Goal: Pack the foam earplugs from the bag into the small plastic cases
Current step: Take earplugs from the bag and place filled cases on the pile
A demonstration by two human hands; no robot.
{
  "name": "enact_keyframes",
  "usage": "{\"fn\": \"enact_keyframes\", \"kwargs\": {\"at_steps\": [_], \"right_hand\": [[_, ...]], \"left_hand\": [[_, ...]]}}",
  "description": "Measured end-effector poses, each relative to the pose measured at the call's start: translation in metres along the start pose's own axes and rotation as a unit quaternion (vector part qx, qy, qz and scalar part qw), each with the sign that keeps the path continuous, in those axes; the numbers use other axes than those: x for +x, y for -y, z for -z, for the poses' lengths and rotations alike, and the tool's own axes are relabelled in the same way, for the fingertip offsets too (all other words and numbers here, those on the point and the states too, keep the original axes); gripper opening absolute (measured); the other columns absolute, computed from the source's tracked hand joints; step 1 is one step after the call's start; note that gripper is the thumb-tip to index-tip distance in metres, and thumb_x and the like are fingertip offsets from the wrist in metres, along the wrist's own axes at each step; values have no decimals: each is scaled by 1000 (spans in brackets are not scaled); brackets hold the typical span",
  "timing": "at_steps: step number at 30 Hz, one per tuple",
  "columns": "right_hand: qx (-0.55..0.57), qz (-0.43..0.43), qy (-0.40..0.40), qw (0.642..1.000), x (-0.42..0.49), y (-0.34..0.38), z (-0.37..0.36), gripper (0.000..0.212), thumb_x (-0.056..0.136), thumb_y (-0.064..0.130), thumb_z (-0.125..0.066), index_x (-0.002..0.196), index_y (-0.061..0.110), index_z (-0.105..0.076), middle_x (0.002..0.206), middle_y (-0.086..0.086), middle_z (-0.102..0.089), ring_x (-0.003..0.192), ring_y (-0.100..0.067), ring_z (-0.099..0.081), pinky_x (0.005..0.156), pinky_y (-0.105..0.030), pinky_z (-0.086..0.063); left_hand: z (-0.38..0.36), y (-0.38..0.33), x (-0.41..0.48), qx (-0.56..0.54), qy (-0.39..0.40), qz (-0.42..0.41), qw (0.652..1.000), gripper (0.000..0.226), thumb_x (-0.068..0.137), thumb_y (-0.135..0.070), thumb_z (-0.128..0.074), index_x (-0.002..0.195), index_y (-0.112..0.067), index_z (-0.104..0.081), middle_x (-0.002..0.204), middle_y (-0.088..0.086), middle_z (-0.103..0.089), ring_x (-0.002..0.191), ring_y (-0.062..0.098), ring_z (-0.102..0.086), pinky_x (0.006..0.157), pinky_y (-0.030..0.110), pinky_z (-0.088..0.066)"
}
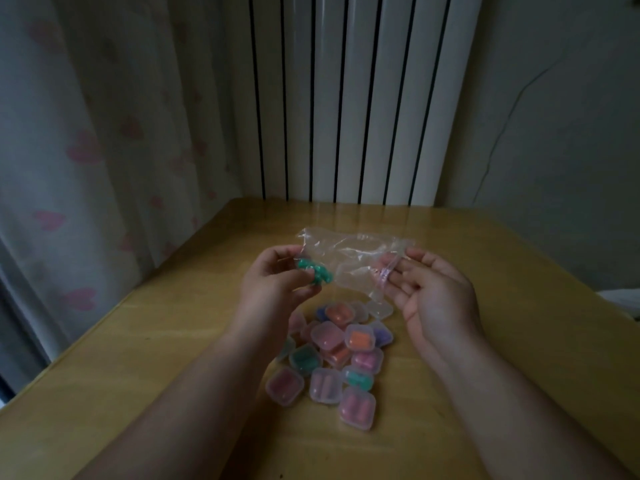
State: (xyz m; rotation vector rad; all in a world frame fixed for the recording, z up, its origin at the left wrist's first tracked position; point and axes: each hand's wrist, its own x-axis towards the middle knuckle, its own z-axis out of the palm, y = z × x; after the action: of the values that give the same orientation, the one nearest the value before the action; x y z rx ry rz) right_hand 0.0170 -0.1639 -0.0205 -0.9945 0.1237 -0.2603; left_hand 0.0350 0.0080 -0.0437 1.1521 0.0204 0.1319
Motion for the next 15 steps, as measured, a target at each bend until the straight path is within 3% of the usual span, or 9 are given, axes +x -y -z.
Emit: {"fn": "enact_keyframes", "kwargs": {"at_steps": [3,6,8,12,15], "right_hand": [[36,-48,-1,998,1,2,2,30,92,-14,-41,112,5,-54,96,-20,-71,88,-26,-72,83,-40,-58],[36,-78,21,996,2,4,5,32,92,-15,-39,114,-2,-57,104,-22,-69,90,-26,-71,76,-35,-58],[9,-92,56,994,2,7,6,34,92,-16,-36,112,-4,-60,109,-23,-68,92,-25,-71,77,-33,-58],[-36,-107,126,986,1,14,8,38,92,-17,-35,108,-2,-65,102,-21,-72,84,-22,-73,79,-33,-60],[-97,-118,182,971,-3,16,7,30,93,-10,-44,105,3,-69,101,-19,-73,82,-23,-72,82,-37,-57]], "left_hand": [[-1,-1,-3,22,10,-4,1000,36,85,15,-55,108,-10,-64,115,13,-65,105,30,-67,80,34,-57],[-3,-4,-4,16,13,-7,1000,41,85,20,-48,110,-10,-63,105,11,-64,97,26,-66,76,32,-57],[-3,-5,-6,25,12,-9,1000,45,86,20,-46,113,-12,-64,103,12,-63,93,25,-66,76,32,-57],[-5,-6,-10,67,6,-21,998,49,89,16,-47,116,-20,-64,113,15,-66,102,28,-68,83,38,-59],[-7,-6,-12,79,13,-35,996,43,91,9,-53,120,-22,-63,106,13,-66,99,26,-69,84,38,-60]]}}
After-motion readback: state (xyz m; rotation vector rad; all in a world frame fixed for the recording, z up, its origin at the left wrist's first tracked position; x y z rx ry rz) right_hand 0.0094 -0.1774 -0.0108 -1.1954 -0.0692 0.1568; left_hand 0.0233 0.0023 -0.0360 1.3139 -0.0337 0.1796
